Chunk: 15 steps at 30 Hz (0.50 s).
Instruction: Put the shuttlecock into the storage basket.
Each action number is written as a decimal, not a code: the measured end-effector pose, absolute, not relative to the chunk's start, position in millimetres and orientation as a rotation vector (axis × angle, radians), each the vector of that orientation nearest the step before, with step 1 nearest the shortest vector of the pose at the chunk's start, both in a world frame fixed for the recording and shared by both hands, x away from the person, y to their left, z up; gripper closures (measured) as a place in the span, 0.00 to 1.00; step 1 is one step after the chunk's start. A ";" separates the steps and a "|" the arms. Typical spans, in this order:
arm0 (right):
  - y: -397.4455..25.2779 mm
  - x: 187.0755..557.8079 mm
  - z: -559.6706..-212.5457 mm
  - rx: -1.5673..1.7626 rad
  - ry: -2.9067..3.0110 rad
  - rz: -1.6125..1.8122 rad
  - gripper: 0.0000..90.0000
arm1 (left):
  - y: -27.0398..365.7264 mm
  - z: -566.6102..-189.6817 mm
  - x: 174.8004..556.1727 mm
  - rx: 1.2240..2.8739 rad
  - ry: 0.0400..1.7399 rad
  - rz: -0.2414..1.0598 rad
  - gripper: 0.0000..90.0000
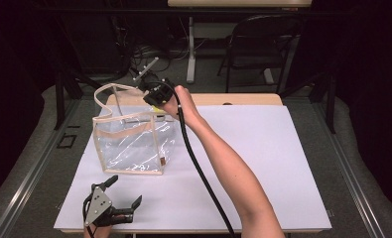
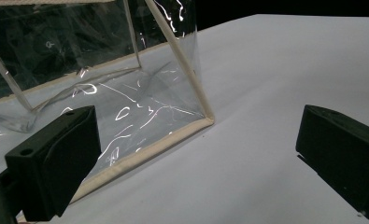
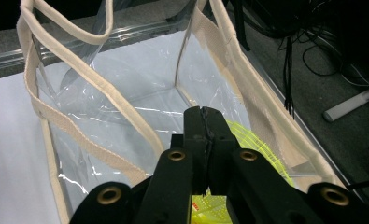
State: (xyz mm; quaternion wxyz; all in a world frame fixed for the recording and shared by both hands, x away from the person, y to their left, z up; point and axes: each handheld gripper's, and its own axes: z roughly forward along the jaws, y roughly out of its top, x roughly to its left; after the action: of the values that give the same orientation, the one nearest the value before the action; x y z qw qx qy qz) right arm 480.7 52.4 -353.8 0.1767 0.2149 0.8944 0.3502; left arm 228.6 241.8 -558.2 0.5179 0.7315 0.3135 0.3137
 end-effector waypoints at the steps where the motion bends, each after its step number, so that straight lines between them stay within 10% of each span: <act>1: 52.5 481.2 -354.2 0.604 2.533 0.988 0.99 | 241.7 -558.3 228.7 1.756 0.752 0.752 0.00; 15: 48.0 479.0 -348.7 0.633 2.548 1.044 0.74 | 241.5 -558.5 229.0 1.756 0.752 0.751 0.00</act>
State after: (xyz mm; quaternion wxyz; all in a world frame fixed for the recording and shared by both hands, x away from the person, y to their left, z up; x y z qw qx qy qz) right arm 479.0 48.0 -348.7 0.1576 0.2212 0.8905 0.3651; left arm 229.0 241.5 -558.5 0.5178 0.7319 0.3135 0.3129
